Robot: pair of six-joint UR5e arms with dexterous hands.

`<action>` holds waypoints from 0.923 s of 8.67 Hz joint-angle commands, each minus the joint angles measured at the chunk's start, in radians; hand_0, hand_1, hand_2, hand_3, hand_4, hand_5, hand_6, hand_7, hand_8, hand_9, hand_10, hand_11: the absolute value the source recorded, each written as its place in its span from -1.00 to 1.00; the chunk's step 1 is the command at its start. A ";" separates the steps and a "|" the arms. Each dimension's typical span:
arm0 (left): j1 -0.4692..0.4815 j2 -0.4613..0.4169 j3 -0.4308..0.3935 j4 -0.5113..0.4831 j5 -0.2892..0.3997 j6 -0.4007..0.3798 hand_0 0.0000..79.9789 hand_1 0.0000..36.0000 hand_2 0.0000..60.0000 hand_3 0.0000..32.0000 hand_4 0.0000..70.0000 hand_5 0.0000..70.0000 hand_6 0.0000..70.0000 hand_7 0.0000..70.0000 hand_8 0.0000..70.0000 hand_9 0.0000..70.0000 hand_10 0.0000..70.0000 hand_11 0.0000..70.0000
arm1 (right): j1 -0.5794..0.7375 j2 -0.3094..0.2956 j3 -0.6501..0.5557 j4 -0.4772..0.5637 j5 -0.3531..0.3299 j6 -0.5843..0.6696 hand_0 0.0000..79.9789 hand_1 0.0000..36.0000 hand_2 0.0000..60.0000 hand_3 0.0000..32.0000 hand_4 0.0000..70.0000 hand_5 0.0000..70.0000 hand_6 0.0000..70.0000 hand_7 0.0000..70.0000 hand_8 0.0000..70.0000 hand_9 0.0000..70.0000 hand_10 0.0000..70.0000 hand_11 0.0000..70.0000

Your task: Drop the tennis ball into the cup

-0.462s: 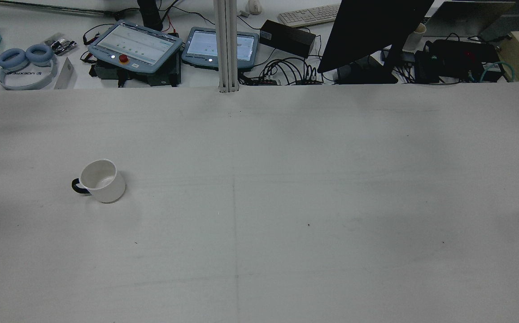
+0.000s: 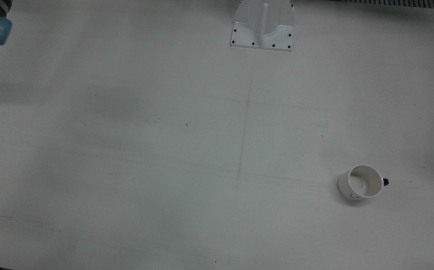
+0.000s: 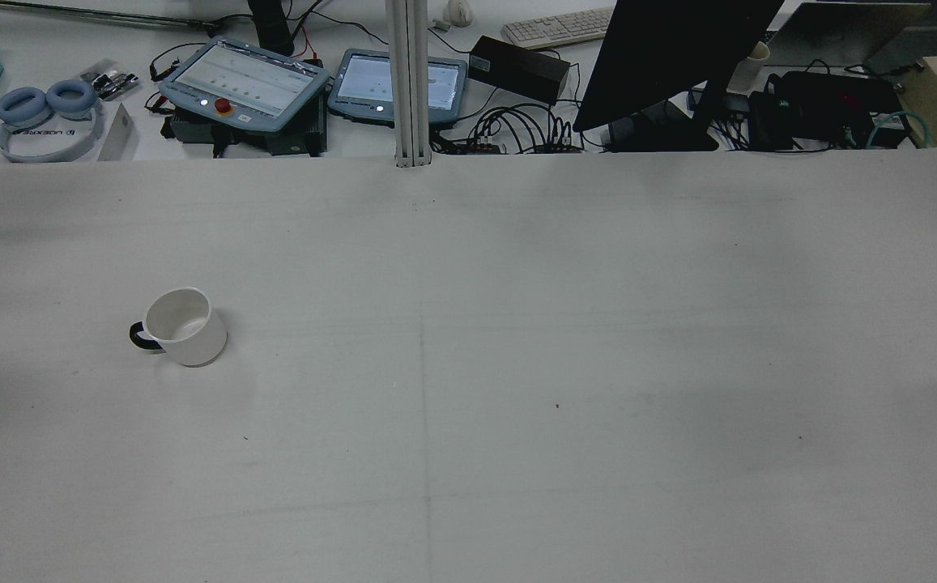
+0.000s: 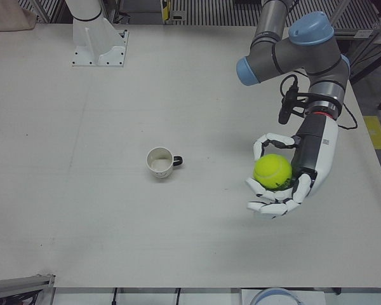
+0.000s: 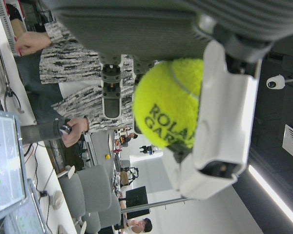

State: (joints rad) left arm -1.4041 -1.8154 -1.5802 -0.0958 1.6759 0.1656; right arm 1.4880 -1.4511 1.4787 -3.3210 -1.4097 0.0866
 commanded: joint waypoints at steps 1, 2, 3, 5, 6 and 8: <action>0.210 0.047 -0.124 0.031 0.056 -0.008 1.00 1.00 1.00 -0.67 -0.64 -0.10 1.00 0.56 -0.05 -0.05 -0.54 -0.21 | 0.000 0.000 0.000 0.000 0.000 0.001 -1.00 -1.00 -1.00 -1.00 -1.00 -1.00 -1.00 -1.00 -1.00 -1.00 -1.00 -1.00; 0.256 0.047 -0.124 0.031 0.054 -0.006 1.00 1.00 1.00 -0.64 -0.70 -0.15 1.00 0.56 -0.08 -0.07 -0.55 -0.23 | 0.000 0.000 -0.002 0.000 0.000 0.001 -1.00 -1.00 -1.00 -1.00 -1.00 -1.00 -1.00 -1.00 -1.00 -1.00 -1.00 -1.00; 0.307 0.044 -0.124 0.031 0.050 -0.003 0.95 1.00 1.00 -0.52 -0.80 -0.15 1.00 0.45 -0.09 -0.12 -0.55 -0.24 | 0.000 0.000 -0.002 0.000 0.000 0.001 -1.00 -1.00 -1.00 -1.00 -1.00 -1.00 -1.00 -1.00 -1.00 -1.00 -1.00 -1.00; 0.434 0.035 -0.118 0.033 0.030 0.005 0.85 1.00 1.00 -0.50 -0.84 -0.25 0.95 0.49 -0.15 -0.12 -0.55 -0.23 | 0.000 0.000 -0.002 0.000 0.000 0.001 -1.00 -1.00 -1.00 -1.00 -1.00 -1.00 -1.00 -1.00 -1.00 -1.00 -1.00 -1.00; 0.486 0.036 -0.115 0.031 -0.005 0.008 0.84 1.00 1.00 -0.52 -0.83 -0.27 0.88 0.53 -0.16 -0.11 -0.54 -0.22 | 0.000 0.000 -0.003 0.000 0.000 0.001 -1.00 -1.00 -1.00 -1.00 -1.00 -1.00 -1.00 -1.00 -1.00 -1.00 -1.00 -1.00; 0.531 0.038 -0.107 0.033 -0.016 0.008 0.73 1.00 1.00 -0.49 -0.86 -0.32 0.74 0.55 -0.19 -0.11 -0.53 -0.22 | -0.002 0.000 -0.003 0.000 0.000 0.001 -1.00 -1.00 -1.00 -1.00 -1.00 -1.00 -1.00 -1.00 -1.00 -1.00 -1.00 -1.00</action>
State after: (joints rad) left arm -0.9353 -1.7790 -1.6950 -0.0636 1.6796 0.1724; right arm 1.4874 -1.4511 1.4762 -3.3211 -1.4097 0.0875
